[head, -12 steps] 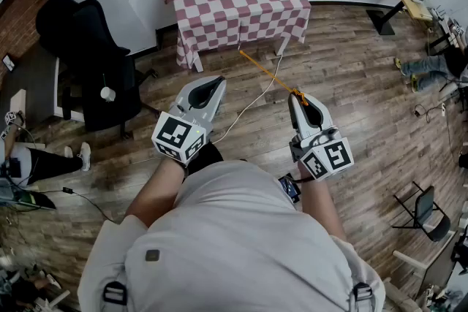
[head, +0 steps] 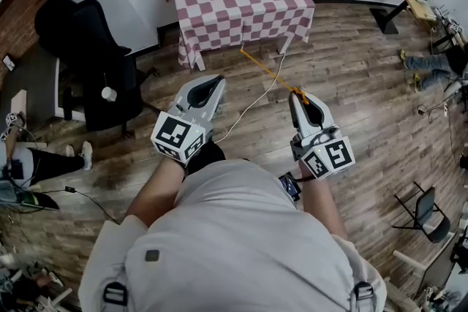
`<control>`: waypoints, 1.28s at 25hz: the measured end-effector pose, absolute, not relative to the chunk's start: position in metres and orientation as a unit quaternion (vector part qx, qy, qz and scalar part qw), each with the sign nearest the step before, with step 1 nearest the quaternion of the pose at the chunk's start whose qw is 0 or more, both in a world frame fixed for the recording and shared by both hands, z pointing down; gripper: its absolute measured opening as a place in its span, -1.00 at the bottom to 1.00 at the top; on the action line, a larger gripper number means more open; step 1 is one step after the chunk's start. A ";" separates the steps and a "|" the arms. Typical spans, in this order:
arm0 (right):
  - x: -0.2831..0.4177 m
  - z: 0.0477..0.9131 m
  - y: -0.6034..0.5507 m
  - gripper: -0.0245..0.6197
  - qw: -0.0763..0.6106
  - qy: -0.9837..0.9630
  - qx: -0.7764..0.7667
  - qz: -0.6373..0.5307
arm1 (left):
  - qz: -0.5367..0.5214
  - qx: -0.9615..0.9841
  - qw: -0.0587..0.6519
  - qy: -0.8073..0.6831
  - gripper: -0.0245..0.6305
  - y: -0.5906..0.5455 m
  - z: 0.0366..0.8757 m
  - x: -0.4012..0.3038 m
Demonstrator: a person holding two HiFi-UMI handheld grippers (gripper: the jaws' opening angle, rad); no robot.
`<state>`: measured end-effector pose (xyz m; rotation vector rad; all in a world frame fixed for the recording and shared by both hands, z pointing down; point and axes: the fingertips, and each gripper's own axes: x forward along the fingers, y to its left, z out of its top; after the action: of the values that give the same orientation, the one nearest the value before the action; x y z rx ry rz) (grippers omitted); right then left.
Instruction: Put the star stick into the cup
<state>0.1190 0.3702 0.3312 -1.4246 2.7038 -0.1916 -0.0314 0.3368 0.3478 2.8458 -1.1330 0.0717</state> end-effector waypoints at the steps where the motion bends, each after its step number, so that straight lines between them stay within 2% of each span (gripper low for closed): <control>1: 0.116 0.332 0.366 -0.84 0.039 0.883 -0.463 -0.063 | 0.024 0.928 0.039 -0.370 -0.92 0.333 0.349 -0.034; 10: 0.080 0.340 0.313 -0.84 0.038 0.887 -0.453 -0.081 | 0.022 0.927 0.041 -0.373 -0.92 0.288 0.354 -0.068; 23: -0.013 0.343 0.196 -0.84 0.024 0.882 -0.464 -0.087 | 0.021 0.935 0.050 -0.350 -0.92 0.175 0.358 -0.151; 32: -0.041 0.347 0.156 -0.84 0.019 0.870 -0.482 -0.100 | 0.026 0.942 0.062 -0.330 -0.92 0.130 0.359 -0.178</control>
<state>-0.0405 0.1559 0.3468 -1.4953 2.7016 -0.3110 -0.1780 0.1300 0.3590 2.8477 -0.9978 0.0778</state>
